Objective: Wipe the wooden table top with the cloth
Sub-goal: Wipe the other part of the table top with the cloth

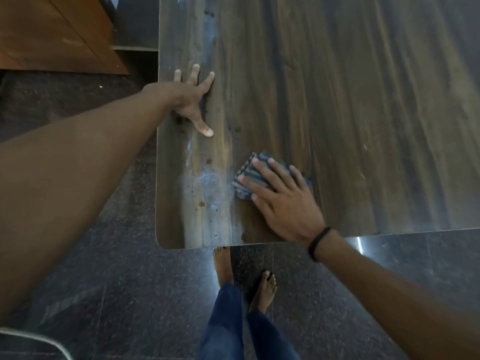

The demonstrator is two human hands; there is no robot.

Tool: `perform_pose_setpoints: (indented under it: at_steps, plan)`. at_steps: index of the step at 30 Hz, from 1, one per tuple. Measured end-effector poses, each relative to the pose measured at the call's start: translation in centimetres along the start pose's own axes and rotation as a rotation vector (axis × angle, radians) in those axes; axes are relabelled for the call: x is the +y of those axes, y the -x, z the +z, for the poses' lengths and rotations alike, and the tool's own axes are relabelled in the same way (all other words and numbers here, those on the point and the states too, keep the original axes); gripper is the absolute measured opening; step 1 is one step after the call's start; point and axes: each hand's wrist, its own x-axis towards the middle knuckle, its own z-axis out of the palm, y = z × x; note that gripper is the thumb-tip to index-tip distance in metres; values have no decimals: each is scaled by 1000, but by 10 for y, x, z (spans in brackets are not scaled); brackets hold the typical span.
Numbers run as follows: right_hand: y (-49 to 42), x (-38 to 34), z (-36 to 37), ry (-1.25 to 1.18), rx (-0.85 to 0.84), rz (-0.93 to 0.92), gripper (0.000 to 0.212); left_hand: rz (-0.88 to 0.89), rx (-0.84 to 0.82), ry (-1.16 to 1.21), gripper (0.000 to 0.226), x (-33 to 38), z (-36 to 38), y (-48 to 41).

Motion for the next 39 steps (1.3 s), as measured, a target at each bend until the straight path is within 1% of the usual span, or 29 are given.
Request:
perform_pose_setpoints:
  at_steps: [1,3,4,5,6,8,9,10,12,13,14,17,18,19,21,22,23,24,26,27,28,30,31,32,33,35,36,37,39]
  plan:
    - [6,-13,6,8,-11,-38,47,4,6,5,160,-1,2,-1]
    - [21,-10,18,82,-24,-333,47,15,13,14,158,-3,4,-3]
    - [16,4,14,113,-44,-420,47,18,18,21,157,-3,5,-3]
    - [0,17,6,126,-62,-399,47,16,22,24,157,-3,5,-3]
    - [-19,26,0,100,-45,-297,47,11,16,24,158,-3,4,-2]
    - [-39,16,-9,7,-16,6,48,1,-8,35,158,0,2,-1]
    - [-32,2,-3,-9,-17,31,49,0,-6,39,158,0,3,-1]
    - [-15,-15,11,10,-13,-77,49,2,-1,37,157,0,4,-1]
    - [19,-19,22,56,-51,-407,49,14,11,35,156,-2,6,-3]
    - [16,-7,17,64,-65,-473,48,19,21,36,157,-2,6,-4]
    - [0,6,10,76,-63,-451,48,18,25,36,158,-3,6,-4]
    - [-39,7,-11,-4,-77,-87,49,10,-6,37,161,-4,3,-7]
    - [-33,-3,-5,-31,-77,-67,49,16,2,38,161,-5,5,-8]
    - [-17,-18,7,-27,-61,-164,49,28,15,34,160,-5,7,-9]
    - [11,-22,16,20,-96,-464,50,46,33,38,159,-6,10,-11]
    - [4,-7,12,33,-93,-526,49,49,43,46,159,-7,10,-11]
    - [-17,7,5,60,-69,-512,49,47,48,54,158,-7,10,-11]
    - [-43,21,-4,50,-57,-405,49,45,44,56,158,-6,9,-10]
    - [-81,29,-23,-40,-70,-69,49,47,29,58,158,-5,6,-10]
    - [-84,24,-22,-68,-64,23,49,48,35,63,158,-5,7,-9]
    - [-79,16,-13,-70,-46,-7,49,51,47,66,158,-6,9,-8]
    - [-55,11,-1,24,-84,-295,48,74,66,68,156,-8,13,-8]
    - [-57,23,-2,47,-91,-383,48,89,78,73,155,-9,15,-7]
    - [-69,35,-8,73,-87,-382,48,100,90,72,154,-10,15,-5]
    - [-86,44,-16,72,-57,-278,48,102,91,61,153,-11,11,-5]
    - [-109,36,-31,-25,-5,48,49,84,70,39,150,-15,-1,-4]
    - [-106,22,-25,-34,14,92,49,70,71,28,150,-18,-8,-5]
    - [-90,4,-13,-31,27,30,49,56,76,16,149,-21,-13,-7]
    - [-39,-25,10,-16,-22,-285,48,34,52,-4,149,-25,-20,-11]
